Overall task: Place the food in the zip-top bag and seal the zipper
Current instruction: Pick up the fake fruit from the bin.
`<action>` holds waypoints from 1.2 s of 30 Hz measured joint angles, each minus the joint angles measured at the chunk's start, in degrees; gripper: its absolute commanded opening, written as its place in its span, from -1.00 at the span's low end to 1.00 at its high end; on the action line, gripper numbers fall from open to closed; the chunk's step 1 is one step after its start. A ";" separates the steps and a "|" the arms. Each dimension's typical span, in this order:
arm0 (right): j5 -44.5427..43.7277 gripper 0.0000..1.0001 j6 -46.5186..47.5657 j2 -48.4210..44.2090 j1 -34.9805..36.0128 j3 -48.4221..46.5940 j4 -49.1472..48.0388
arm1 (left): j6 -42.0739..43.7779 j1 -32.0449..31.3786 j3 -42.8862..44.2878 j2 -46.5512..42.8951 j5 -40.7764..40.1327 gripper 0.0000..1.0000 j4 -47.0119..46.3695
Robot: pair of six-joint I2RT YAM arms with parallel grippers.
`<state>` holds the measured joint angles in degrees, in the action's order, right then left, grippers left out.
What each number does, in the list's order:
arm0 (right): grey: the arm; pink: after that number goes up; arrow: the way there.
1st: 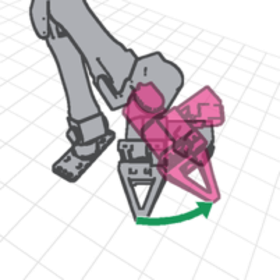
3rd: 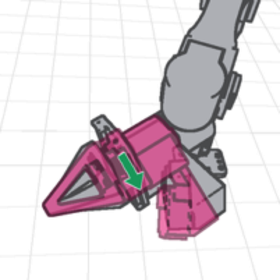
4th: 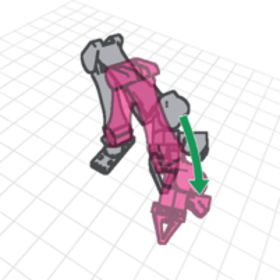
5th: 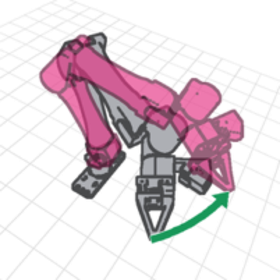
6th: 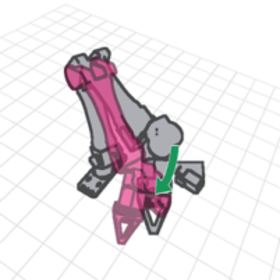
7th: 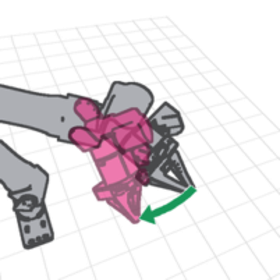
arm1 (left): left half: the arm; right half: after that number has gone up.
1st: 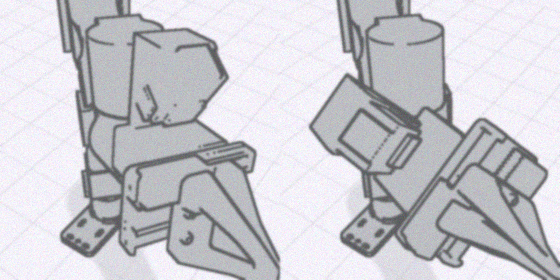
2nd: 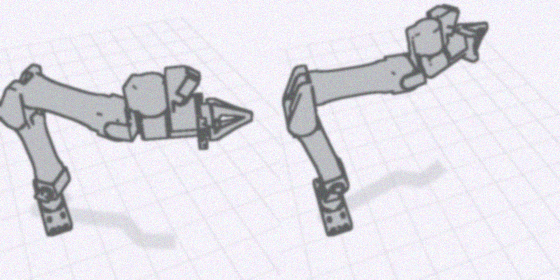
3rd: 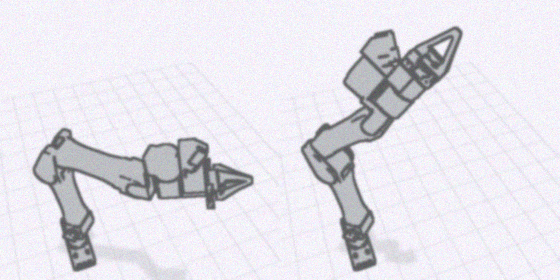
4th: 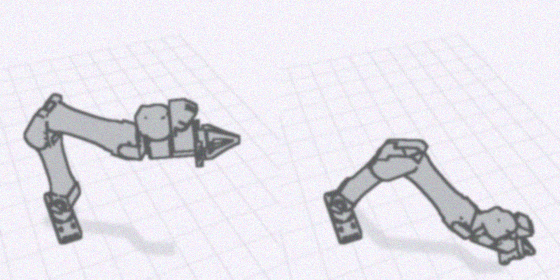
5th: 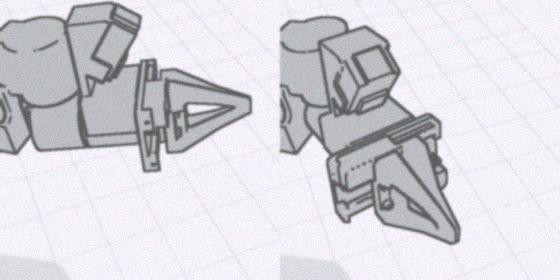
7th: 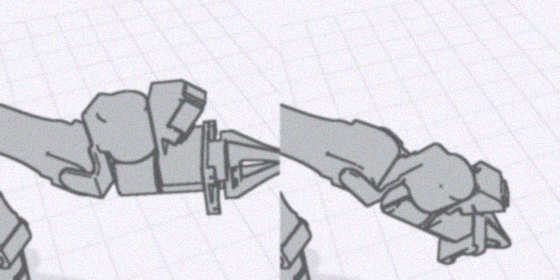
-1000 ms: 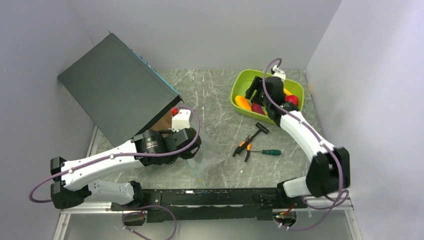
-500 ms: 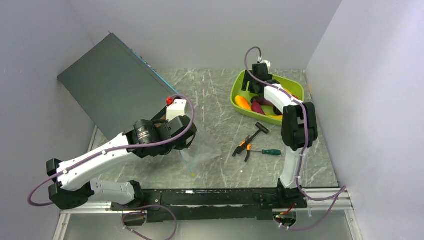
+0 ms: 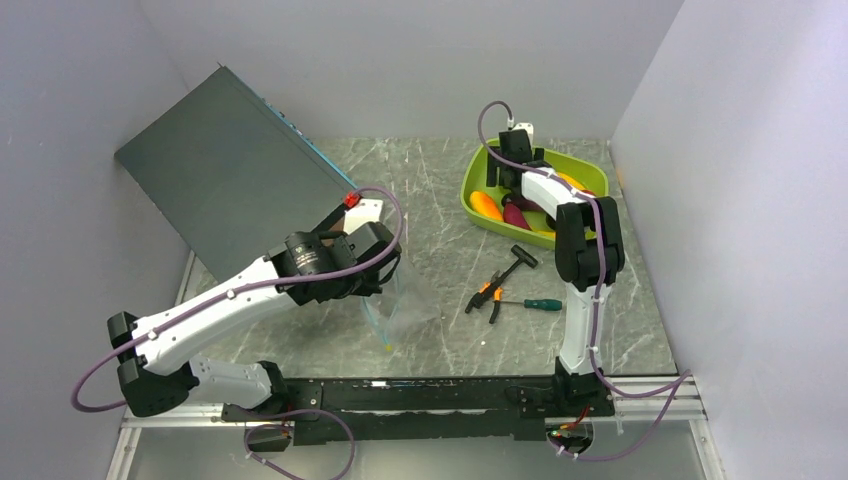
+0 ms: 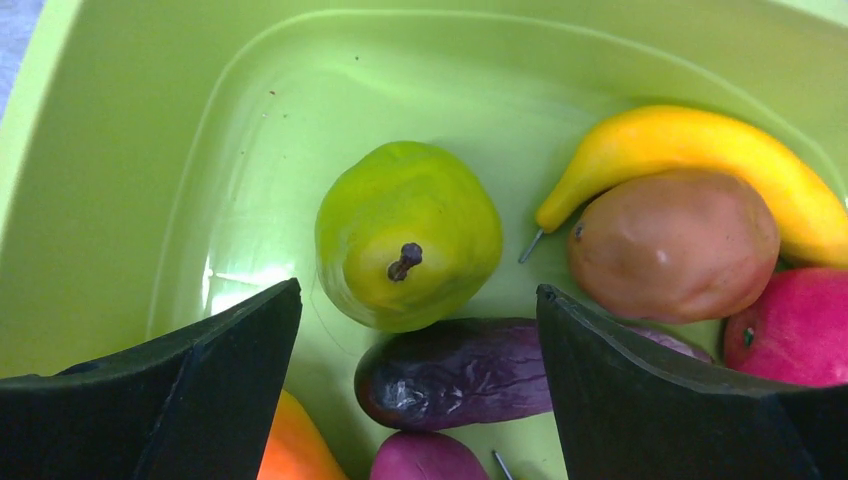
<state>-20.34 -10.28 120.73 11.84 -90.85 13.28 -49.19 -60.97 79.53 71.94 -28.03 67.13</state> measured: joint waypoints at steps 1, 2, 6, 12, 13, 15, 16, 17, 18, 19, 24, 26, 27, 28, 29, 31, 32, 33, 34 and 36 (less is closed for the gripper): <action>0.00 0.78 0.48 0.00 0.00 -0.02 -0.35 | 0.15 0.09 -0.35 0.13 0.37 -1.00 -0.50; 0.00 0.77 0.92 0.04 0.00 -0.24 -0.48 | 0.28 0.17 -0.72 0.17 0.74 -1.00 -0.83; -0.37 0.61 1.73 1.77 0.00 -3.54 -0.52 | 0.52 0.42 -1.55 0.52 2.16 -1.00 -1.73; -0.72 -0.18 2.62 3.19 0.00 -4.61 -1.38 | 0.94 0.57 -1.55 1.09 3.52 -1.00 -2.97; -0.76 -0.33 2.89 3.19 0.00 -4.61 -1.42 | 1.09 0.66 -1.55 1.09 3.78 -1.00 -3.13; -0.79 -0.63 3.23 3.17 0.00 -4.61 -2.19 | 1.51 0.90 -1.57 1.09 4.22 -1.00 -3.52; -0.74 -0.77 3.37 3.17 0.00 -4.61 -2.36 | 1.55 0.96 -1.64 1.11 4.33 -1.00 -3.76; -0.81 -0.86 3.34 3.17 0.04 -4.61 -2.43 | 1.60 1.07 -1.81 1.14 4.44 -1.00 -3.96; -0.81 -0.95 3.58 3.10 0.09 -4.61 -2.40 | 1.66 1.14 -1.90 1.16 4.57 -1.00 -3.98; -0.76 -1.00 3.39 2.86 0.20 -4.33 -2.43 | 1.77 1.22 -2.10 1.20 4.76 -1.00 -4.15; -0.13 -1.00 2.75 -3.58 0.83 2.49 -2.60 | 2.01 1.49 -2.86 1.31 5.64 -1.00 -5.35; 0.48 -1.00 2.12 -7.87 1.03 5.27 -2.47 | 2.10 1.70 -3.56 1.29 5.90 -1.00 -6.40; 1.20 -1.00 1.66 -10.43 1.05 6.49 -2.62 | 2.25 1.86 -4.02 1.29 6.14 -1.00 -6.88; 1.95 -1.00 1.11 -13.18 1.14 7.67 -2.71 | 2.54 2.05 -4.52 1.29 6.43 -1.00 -7.26; 3.10 -1.00 0.50 -15.56 1.18 8.70 -2.89 | 2.71 2.27 -5.01 1.29 6.80 -1.00 -7.65; 5.97 -1.00 -1.62 -21.79 1.29 11.37 -3.89 | 3.06 2.56 -5.57 1.29 7.26 -1.00 -8.24; 7.45 -1.00 -2.69 -24.22 1.33 12.35 -4.33 | 3.08 2.69 -5.92 1.14 7.41 -1.00 -8.66; 9.38 -1.00 -4.20 -27.17 1.33 13.92 -5.53 | 3.10 2.84 -6.32 0.90 7.56 -1.00 -9.18; 12.00 -1.00 -5.92 -30.14 1.33 15.87 -6.88 | 3.13 2.95 -6.69 0.59 7.72 -1.00 -9.62; 18.40 -1.00 -9.62 -35.47 1.33 20.39 -9.79 | 3.30 3.17 -7.82 -0.50 8.07 -1.00 -10.64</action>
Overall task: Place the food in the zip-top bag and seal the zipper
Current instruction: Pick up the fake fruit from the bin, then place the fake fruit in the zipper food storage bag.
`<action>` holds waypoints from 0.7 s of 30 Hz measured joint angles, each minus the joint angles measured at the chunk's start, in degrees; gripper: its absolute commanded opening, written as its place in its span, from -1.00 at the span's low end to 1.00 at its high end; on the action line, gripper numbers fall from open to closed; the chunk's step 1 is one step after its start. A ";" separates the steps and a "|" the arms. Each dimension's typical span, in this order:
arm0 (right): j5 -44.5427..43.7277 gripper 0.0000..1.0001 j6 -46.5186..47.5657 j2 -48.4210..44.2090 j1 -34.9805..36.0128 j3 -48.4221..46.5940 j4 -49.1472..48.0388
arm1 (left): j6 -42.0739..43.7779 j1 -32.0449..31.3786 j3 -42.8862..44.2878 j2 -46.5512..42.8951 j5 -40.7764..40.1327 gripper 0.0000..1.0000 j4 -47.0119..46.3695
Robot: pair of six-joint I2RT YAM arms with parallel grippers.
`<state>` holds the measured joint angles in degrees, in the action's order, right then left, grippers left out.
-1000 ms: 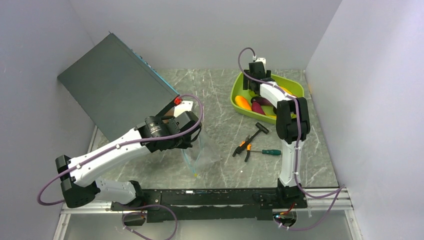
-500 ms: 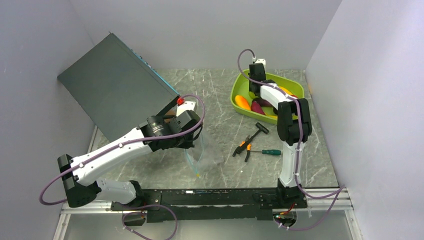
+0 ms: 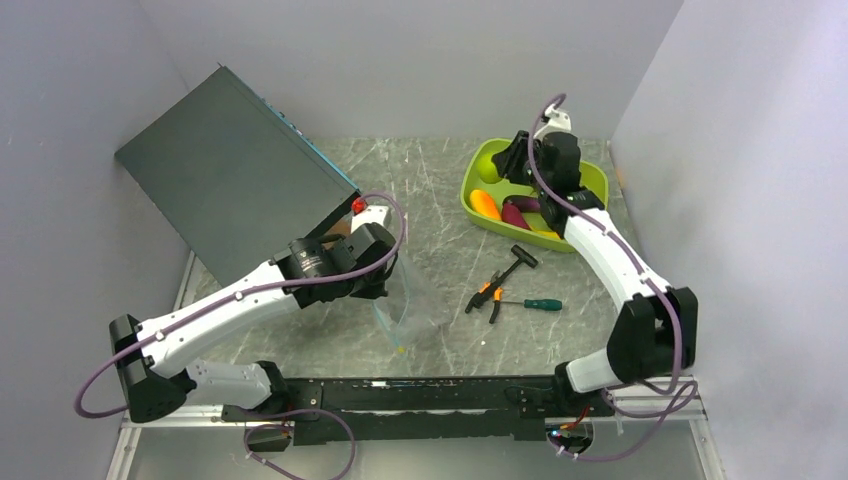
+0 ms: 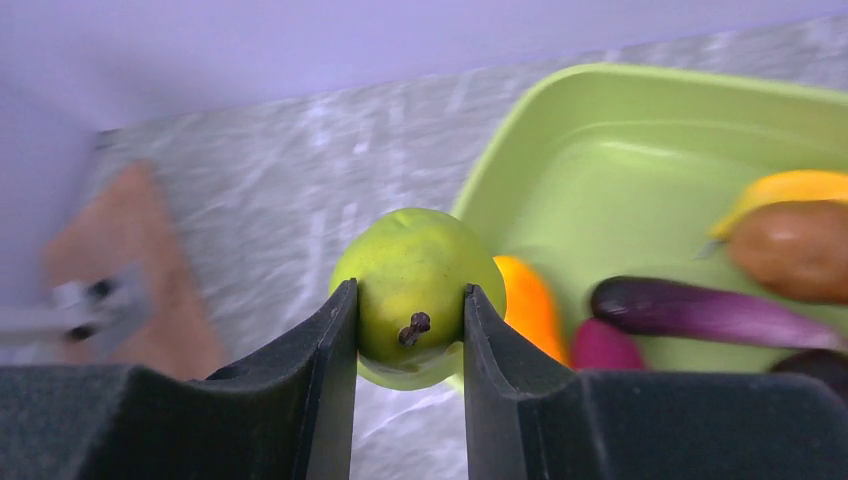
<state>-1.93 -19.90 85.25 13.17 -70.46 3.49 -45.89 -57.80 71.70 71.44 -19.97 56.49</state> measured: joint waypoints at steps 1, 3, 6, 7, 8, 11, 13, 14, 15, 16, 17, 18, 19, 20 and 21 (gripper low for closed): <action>3.28 -1.00 -1.88 -2.10 0.00 2.29 -1.49 | 0.04 0.11 -0.50 -0.61 0.24 -1.00 -0.39; 9.75 -1.00 -5.57 -5.11 0.15 6.64 -4.35 | 0.22 0.31 -1.29 -1.84 0.57 -1.00 -1.14; 17.09 -1.00 -10.01 -7.85 0.85 12.26 -7.48 | 0.39 0.42 -2.14 -3.19 0.70 -1.00 -2.67; 19.58 -1.00 -11.50 -9.05 1.27 14.49 -8.26 | 0.46 0.42 -2.38 -3.50 0.72 -1.00 -3.06; 21.94 -1.00 -12.92 -10.36 1.68 16.46 -8.85 | 0.50 0.42 -2.86 -3.89 0.83 -1.00 -3.78; 28.30 -1.00 -16.24 -14.36 3.13 21.31 -11.43 | 0.72 0.46 -4.04 -4.90 1.14 -1.00 -4.92; 32.06 -1.00 -17.81 -17.44 4.37 23.93 -12.96 | 0.79 0.46 -4.79 -5.42 1.27 -1.00 -5.46; 34.12 -1.00 -18.49 -19.32 5.18 25.40 -13.94 | 0.81 0.48 -5.35 -5.88 1.29 -1.00 -5.97; 35.26 -1.00 -18.86 -20.61 5.68 26.29 -14.34 | 0.81 0.48 -5.77 -6.27 1.29 -1.00 -6.27; 36.65 -1.00 -19.41 -22.43 6.49 27.61 -15.10 | 0.81 0.50 -6.10 -6.60 1.33 -1.00 -6.43; 37.57 -1.00 -19.78 -23.87 7.08 28.63 -15.56 | 0.79 0.50 -6.54 -7.06 1.36 -1.00 -6.73; 38.58 -1.00 -20.22 -25.68 8.02 29.86 -16.15 | 0.79 0.52 -6.84 -7.41 1.40 -1.00 -6.91; 39.34 -1.00 -20.46 -27.50 9.01 30.91 -16.39 | 0.76 0.52 -7.15 -7.78 1.53 -1.00 -7.10; 39.95 -1.00 -20.65 -29.14 10.01 31.71 -16.68 | 0.76 0.52 -7.48 -8.13 1.64 -1.00 -7.43; 40.17 -1.00 -20.68 -30.62 11.10 32.33 -16.96 | 0.72 0.52 -7.76 -8.41 1.68 -1.00 -7.76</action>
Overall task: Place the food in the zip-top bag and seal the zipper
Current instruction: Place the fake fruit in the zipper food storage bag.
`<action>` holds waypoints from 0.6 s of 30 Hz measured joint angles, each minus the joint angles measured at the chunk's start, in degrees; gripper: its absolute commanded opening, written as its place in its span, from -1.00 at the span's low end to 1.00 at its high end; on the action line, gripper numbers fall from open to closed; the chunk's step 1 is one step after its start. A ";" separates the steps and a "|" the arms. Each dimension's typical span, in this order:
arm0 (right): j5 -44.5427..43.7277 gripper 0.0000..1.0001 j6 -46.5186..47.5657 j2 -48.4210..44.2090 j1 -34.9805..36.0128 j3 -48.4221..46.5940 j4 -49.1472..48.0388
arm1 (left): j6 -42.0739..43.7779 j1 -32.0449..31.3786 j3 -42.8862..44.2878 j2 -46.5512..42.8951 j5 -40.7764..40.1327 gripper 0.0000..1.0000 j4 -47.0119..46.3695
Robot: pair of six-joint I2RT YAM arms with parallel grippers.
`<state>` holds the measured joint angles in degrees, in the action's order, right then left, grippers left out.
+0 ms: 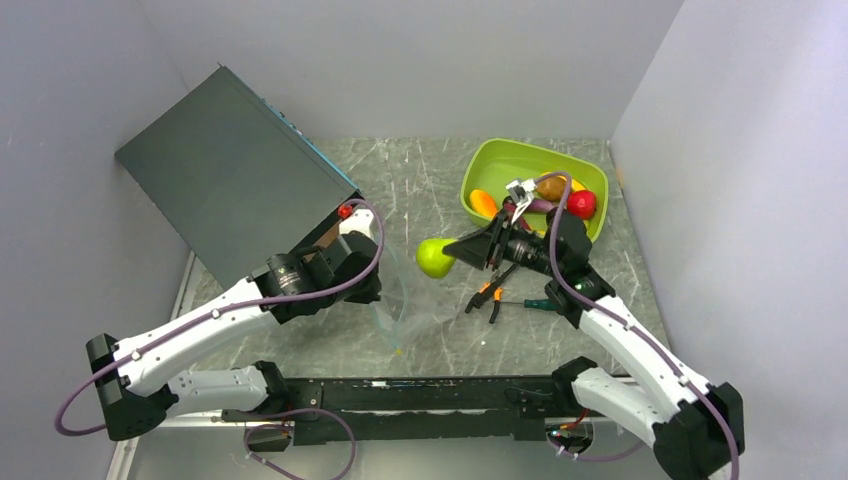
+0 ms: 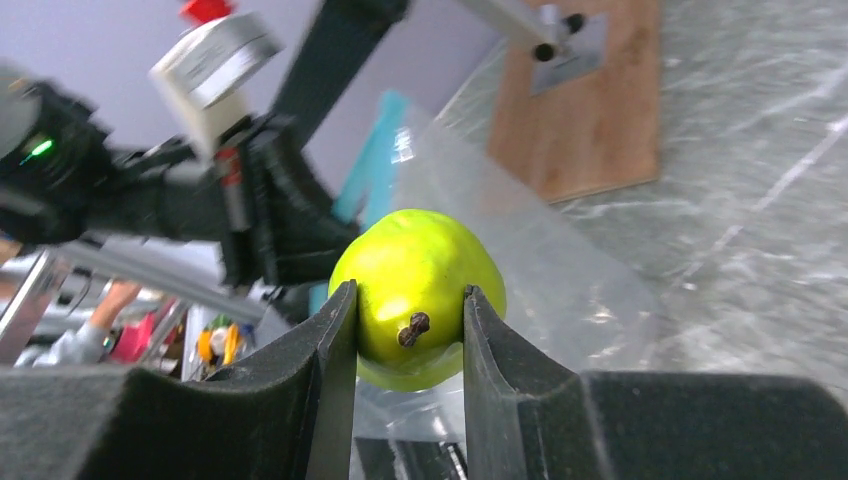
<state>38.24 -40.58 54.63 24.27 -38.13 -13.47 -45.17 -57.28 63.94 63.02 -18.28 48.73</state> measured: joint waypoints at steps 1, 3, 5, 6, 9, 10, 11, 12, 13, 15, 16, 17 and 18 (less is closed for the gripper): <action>0.28 -1.00 0.04 -1.60 1.36 0.46 -0.15 | -0.04 0.00 -0.33 -0.33 0.04 -1.00 -0.22; 0.42 -1.00 0.39 -4.70 4.22 0.96 -0.31 | -0.11 0.00 -1.05 -0.85 0.09 -1.00 -0.79; 0.31 -1.00 1.16 -7.48 7.04 1.20 -1.01 | -0.13 0.00 -1.75 -1.22 0.39 -1.00 -1.31; 0.17 -1.00 1.62 -8.66 8.41 1.27 -1.60 | -0.15 0.00 -2.08 -1.38 0.52 -1.00 -1.42; -0.02 -1.00 2.78 -9.88 11.85 1.27 -4.22 | -0.15 0.00 -2.60 -1.49 0.98 -1.00 -1.99; 0.00 -1.00 2.95 -9.73 12.57 1.27 -5.03 | -0.15 0.00 -2.62 -1.46 1.14 -1.00 -2.10; 0.00 -1.00 3.10 -9.16 13.51 1.29 -6.21 | -0.15 0.00 -2.60 -1.49 1.38 -1.00 -2.29; 0.00 -1.00 3.13 -8.46 14.45 1.33 -7.48 | -0.15 0.00 -2.60 -1.55 1.55 -1.00 -2.56; -0.07 -1.00 3.15 -7.45 15.39 1.42 -8.79 | -0.15 0.00 -2.60 -1.57 1.64 -1.00 -2.69; -0.42 -1.00 3.15 -5.57 17.44 2.25 -11.21 | -0.15 0.00 -2.60 -1.68 1.84 -1.00 -3.02; -0.61 -1.00 3.15 -4.98 18.58 2.95 -12.35 | -0.15 0.00 -2.60 -1.70 1.90 -1.00 -3.21; -1.01 -1.00 3.17 -4.61 19.80 3.89 -13.40 | -0.22 0.00 -2.60 -1.70 1.92 -1.00 -3.45; -1.97 -1.00 3.37 -4.48 20.94 4.92 -14.27 | -0.35 0.00 -2.60 -1.73 1.95 -1.00 -3.65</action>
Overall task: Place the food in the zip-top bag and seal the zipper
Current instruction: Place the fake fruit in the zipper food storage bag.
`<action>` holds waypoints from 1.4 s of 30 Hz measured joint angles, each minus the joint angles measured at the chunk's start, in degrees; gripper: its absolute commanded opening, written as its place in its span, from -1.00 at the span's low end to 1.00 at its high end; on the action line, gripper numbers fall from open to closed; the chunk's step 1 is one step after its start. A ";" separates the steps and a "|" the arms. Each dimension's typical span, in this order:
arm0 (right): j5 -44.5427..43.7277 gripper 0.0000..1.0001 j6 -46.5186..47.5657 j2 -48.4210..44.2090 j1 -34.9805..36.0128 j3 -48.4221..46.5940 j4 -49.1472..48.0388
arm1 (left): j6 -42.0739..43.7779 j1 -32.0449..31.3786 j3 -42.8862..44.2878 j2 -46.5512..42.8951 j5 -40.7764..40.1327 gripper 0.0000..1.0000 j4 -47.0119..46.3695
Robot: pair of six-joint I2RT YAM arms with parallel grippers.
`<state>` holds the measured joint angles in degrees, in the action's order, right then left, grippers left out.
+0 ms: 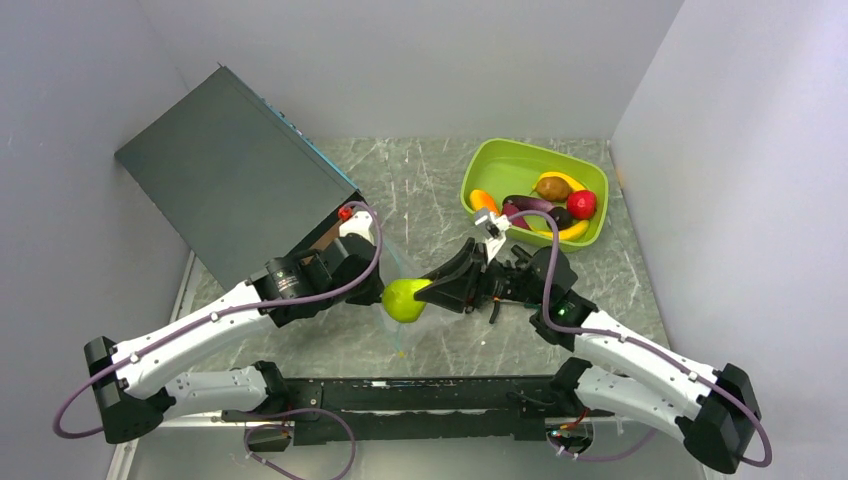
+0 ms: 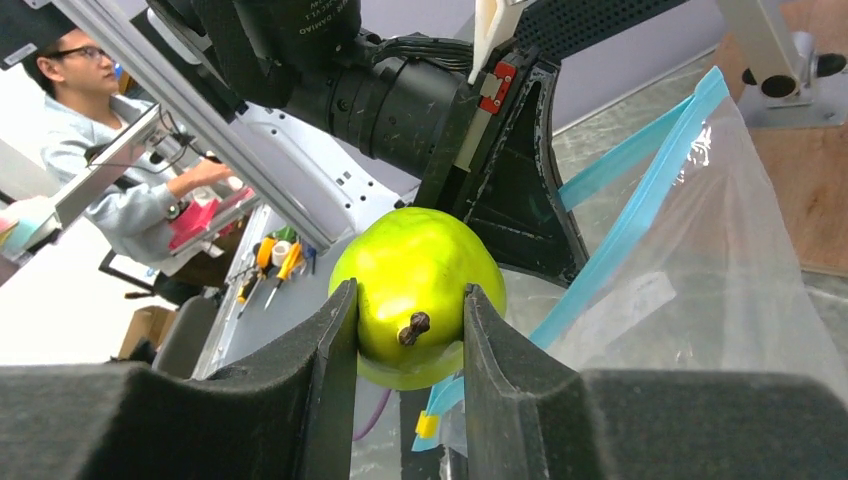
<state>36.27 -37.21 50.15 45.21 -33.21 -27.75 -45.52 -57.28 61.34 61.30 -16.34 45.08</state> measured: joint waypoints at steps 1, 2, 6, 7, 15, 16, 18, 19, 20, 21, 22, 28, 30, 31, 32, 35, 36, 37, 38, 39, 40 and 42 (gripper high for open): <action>-0.90 -1.00 0.09 0.00 0.85 0.81 -0.74 | 0.11 0.00 0.00 0.00 0.00 -1.00 0.15; -2.23 -1.00 0.15 -0.13 1.77 1.73 -2.03 | 0.07 0.13 -0.07 -0.07 -0.04 -1.00 0.42; -6.99 -1.00 0.04 -0.92 3.93 4.55 -6.10 | -0.17 0.55 -0.31 -0.22 -0.04 -1.00 0.26; -8.22 -1.00 0.02 -0.98 4.55 4.96 -6.67 | -0.20 0.66 -0.44 -0.28 -0.07 -1.00 0.24; -16.52 -1.00 0.20 -2.43 7.41 5.92 -6.05 | -0.68 1.16 -1.46 -0.61 -0.11 -1.00 -0.98; -18.01 -1.00 0.28 -2.97 7.63 6.05 -5.51 | -0.85 1.18 -1.86 -0.90 -0.02 -1.00 -1.81; -22.56 -1.00 1.05 -3.78 7.67 6.91 -4.13 | -1.64 0.98 -2.91 -2.03 1.07 -1.00 -4.11; -24.48 -1.00 1.22 -3.85 7.61 7.61 -3.30 | -1.95 0.72 -3.28 -2.75 1.66 -1.00 -5.05; -26.49 -1.00 1.29 -3.89 7.45 8.59 -2.03 | -2.27 0.48 -3.58 -3.56 2.21 -1.00 -5.95; -27.61 -1.00 1.31 -3.89 7.39 9.29 -1.22 | -2.34 0.39 -3.72 -4.13 2.49 -1.00 -6.49; -28.63 -1.00 1.33 -3.91 7.34 10.05 -0.15 | -2.40 0.35 -3.78 -4.76 2.75 -1.00 -7.15; -32.46 -1.00 1.62 -4.85 7.34 11.21 3.76 | -3.26 0.35 -4.00 -5.42 3.17 -1.00 -8.20; -32.98 -1.00 2.05 -5.29 7.39 11.19 4.39 | -3.34 0.35 -4.02 -5.38 3.30 -1.00 -8.28; -33.35 -1.00 2.67 -5.33 7.56 10.97 5.11 | -3.34 0.35 -4.02 -5.29 3.43 -1.00 -8.44; -33.48 -1.00 2.91 -5.33 7.74 10.86 5.31 | -3.34 0.35 -4.02 -5.16 3.45 -1.00 -8.48; -35.69 -0.98 5.70 -4.50 10.08 8.52 8.79 | -3.34 0.35 -4.02 -4.28 3.56 -1.00 -8.46; -36.46 -0.83 6.82 -4.09 11.17 7.52 9.81 | -3.32 0.35 -4.02 -4.00 3.58 -1.00 -8.44; -37.46 -0.66 8.07 -3.69 12.20 6.45 10.97 | -3.32 0.35 -4.02 -3.69 3.56 -1.00 -8.39; -38.12 -0.40 9.03 -3.43 12.92 5.64 11.87 | -3.32 0.35 -4.00 -3.52 3.52 -1.00 -8.33; -39.12 -0.16 10.25 -3.10 13.77 4.63 13.16 | -3.32 0.35 -4.00 -3.34 3.43 -1.00 -8.11; -39.91 0.06 11.37 -2.73 14.40 3.56 14.56 | -3.34 0.35 -4.00 -3.32 3.41 -1.00 -7.96; -40.98 0.40 12.94 -1.99 15.17 1.90 16.44 | -3.34 0.35 -3.93 -3.30 3.10 -1.00 -7.37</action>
<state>-4.71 -24.27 48.16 60.38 -31.31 -11.31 -48.86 -56.93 57.41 58.00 -13.23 37.71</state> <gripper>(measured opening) 0.475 0.009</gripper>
